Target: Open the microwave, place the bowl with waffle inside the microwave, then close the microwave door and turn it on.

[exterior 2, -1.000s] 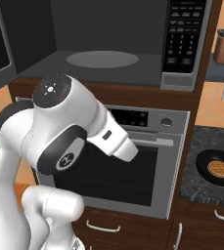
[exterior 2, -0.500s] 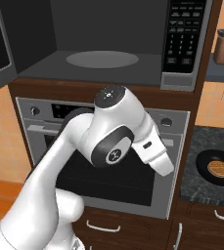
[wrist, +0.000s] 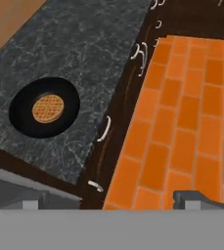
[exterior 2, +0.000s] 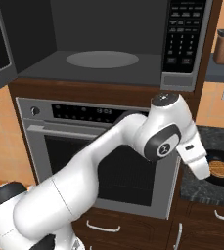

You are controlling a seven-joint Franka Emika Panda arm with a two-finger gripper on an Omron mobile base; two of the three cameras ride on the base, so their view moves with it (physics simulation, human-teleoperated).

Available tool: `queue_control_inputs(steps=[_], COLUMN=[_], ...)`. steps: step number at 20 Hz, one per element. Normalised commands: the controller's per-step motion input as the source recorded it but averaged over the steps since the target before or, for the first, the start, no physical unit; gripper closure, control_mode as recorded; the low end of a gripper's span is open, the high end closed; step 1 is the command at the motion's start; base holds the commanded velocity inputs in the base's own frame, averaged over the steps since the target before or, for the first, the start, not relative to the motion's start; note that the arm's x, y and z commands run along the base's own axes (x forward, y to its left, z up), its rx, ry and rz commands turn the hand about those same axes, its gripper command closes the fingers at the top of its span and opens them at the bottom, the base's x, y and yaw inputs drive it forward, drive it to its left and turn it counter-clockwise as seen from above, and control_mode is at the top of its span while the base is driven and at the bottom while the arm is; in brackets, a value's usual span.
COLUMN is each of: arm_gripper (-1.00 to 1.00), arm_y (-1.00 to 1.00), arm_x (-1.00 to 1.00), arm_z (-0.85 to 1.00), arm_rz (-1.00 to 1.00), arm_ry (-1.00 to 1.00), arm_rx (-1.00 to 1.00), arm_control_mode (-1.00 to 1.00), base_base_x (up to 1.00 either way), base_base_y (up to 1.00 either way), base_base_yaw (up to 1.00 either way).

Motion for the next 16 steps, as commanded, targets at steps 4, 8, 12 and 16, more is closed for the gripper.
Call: queue_control_inputs(steps=[4,8,12,16], arm_gripper=[-1.0,-1.0,-1.0,-1.0], arm_y=[-1.0,-1.0,-0.71,-0.28], arm_x=[0.04,0.0,0.01,0.08], arm_z=[-0.28,-0.32,-0.48,-0.16], arm_rz=[0.14,0.15,0.02,-0.01], arm_ry=[0.0,0.0,0.0,0.01], arm_rx=[0.24,0.34,0.27,0.14], arm_control_mode=[-1.0,-1.0,-1.0,-1.0], base_base_x=[0.0,0.0,0.0,0.0], base_base_y=[0.0,0.0,0.0,0.0], base_base_yaw=[0.0,0.0,0.0,0.0])
